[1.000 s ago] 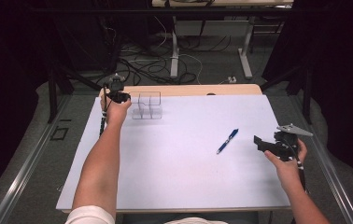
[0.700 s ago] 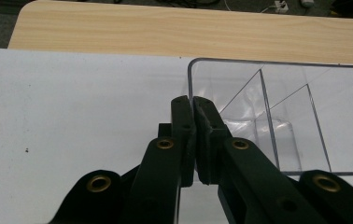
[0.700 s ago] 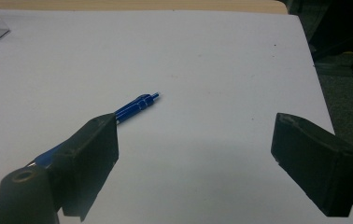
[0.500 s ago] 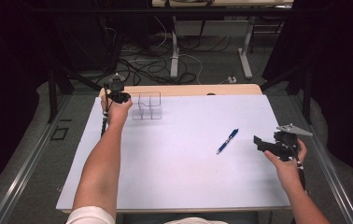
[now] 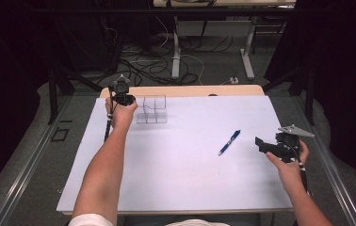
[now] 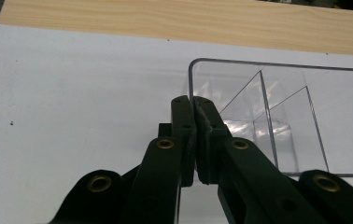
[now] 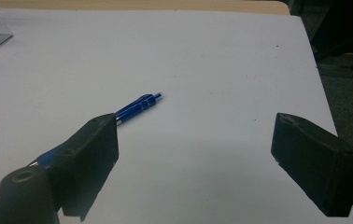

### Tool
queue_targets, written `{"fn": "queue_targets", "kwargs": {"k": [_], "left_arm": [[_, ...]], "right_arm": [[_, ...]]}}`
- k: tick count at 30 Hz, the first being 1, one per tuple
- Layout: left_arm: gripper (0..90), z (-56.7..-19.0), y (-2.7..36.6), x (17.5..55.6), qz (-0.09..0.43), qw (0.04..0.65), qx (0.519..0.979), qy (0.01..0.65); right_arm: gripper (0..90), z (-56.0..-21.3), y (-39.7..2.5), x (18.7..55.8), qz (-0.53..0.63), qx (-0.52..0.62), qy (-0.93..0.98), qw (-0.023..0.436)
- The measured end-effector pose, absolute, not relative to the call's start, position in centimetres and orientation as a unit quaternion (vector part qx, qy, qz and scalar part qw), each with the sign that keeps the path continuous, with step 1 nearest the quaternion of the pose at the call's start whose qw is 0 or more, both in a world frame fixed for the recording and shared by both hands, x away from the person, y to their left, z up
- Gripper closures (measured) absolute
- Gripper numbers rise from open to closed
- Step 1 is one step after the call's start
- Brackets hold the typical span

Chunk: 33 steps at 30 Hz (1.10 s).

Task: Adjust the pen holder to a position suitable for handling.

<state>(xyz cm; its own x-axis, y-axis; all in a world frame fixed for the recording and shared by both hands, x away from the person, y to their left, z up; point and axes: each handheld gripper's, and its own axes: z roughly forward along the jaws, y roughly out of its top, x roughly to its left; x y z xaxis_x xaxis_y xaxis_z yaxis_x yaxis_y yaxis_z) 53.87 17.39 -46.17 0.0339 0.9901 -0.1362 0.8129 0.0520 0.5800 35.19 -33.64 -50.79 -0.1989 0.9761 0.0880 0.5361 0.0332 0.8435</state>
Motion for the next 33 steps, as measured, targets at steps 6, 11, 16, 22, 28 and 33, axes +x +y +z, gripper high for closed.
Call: {"fn": "queue_targets", "kwargs": {"k": [6,11,16,22,28,33], "left_arm": [[88.5,-45.9,15.6,52.9,0.169,0.267,0.669,0.673],[88.5,-46.0,13.8,52.1,0.167,0.267,0.67,0.673],[88.5,-45.9,12.1,51.5,0.165,0.267,0.672,0.671],[88.4,-45.9,10.5,50.9,0.157,0.269,0.675,0.669],[88.3,-46.1,9.0,50.3,0.153,0.274,0.675,0.668],[88.4,-46.1,8.2,50.2,0.155,0.274,0.673,0.67]], "right_arm": [[14.6,-50.7,-33.5,35.1,0.4,0.571,0.662,0.275],[14.6,-50.7,-33.5,35.1,0.402,0.57,0.663,0.274],[14.6,-50.8,-33.4,35.1,0.4,0.566,0.667,0.274],[14.6,-50.7,-33.2,35.1,0.404,0.567,0.664,0.272],[14.6,-50.8,-33.4,35.1,0.403,0.565,0.666,0.271],[14.6,-50.8,-33.2,35.1,0.404,0.567,0.665,0.27]]}}
